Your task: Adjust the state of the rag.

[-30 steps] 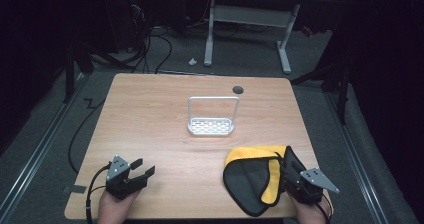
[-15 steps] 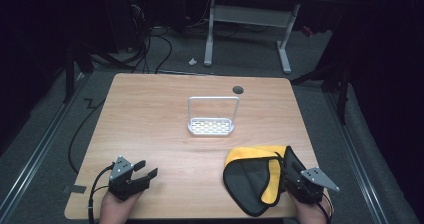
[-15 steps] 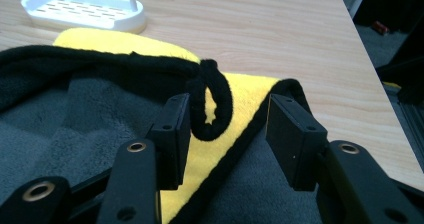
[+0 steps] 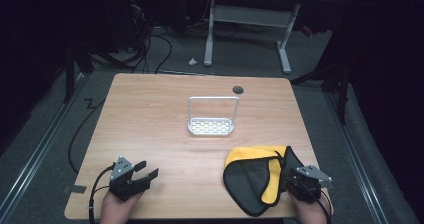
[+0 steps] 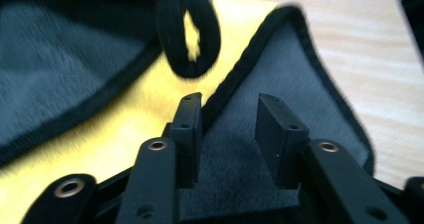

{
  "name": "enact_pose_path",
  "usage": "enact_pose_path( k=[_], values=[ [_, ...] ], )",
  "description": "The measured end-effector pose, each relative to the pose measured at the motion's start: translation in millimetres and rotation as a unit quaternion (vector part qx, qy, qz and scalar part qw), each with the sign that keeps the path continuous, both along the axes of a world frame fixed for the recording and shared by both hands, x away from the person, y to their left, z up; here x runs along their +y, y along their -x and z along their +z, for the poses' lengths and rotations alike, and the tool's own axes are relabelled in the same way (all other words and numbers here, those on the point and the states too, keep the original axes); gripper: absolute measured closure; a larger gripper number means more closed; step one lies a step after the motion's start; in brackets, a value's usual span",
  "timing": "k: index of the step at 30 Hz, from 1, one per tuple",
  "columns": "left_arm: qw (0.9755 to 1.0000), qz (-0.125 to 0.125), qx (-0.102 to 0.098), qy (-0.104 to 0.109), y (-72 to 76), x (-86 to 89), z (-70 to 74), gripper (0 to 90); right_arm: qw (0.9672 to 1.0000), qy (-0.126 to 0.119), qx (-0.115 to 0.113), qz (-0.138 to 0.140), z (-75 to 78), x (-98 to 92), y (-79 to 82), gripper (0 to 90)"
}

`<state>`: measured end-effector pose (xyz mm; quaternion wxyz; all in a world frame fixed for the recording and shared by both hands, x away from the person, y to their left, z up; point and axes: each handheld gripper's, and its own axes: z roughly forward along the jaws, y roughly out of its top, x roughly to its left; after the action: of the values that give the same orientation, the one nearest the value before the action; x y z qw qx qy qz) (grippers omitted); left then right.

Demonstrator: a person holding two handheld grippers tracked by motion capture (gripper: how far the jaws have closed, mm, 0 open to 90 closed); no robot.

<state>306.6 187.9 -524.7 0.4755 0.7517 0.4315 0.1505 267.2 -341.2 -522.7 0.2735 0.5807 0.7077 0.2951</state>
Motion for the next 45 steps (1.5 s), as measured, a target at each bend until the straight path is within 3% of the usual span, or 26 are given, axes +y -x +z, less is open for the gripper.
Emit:
enact_pose_path(
  k=[9, 24, 35, 44, 45],
  values=[
    [1.0000, -0.005, 0.001, -0.002, 0.7, -3.2, -0.5, 41.3, 0.9996, 0.010, 0.013, 0.022, -0.7, 7.2, -0.8, 81.9],
    [0.9999, -0.013, 0.002, -0.006, 1.7, -8.0, -1.8, 41.3, 0.9974, 0.003, 0.015, 0.070, -1.2, 30.6, 0.5, 82.6],
    [0.9995, -0.030, 0.004, -0.010, 4.0, -16.2, -2.6, 41.2, 0.9927, 0.011, 0.015, 0.120, -1.4, 60.7, 0.7, 82.7],
    [0.9982, -0.057, 0.013, -0.013, 7.0, -31.9, -3.8, 41.3, 0.9848, 0.018, 0.013, 0.172, -1.7, 90.0, 2.7, 82.8],
    [0.9975, -0.069, 0.013, -0.005, 9.4, -39.4, -2.3, 41.5, 0.9824, 0.018, 0.013, 0.186, -1.9, 96.5, 3.6, 82.8]
  ],
)
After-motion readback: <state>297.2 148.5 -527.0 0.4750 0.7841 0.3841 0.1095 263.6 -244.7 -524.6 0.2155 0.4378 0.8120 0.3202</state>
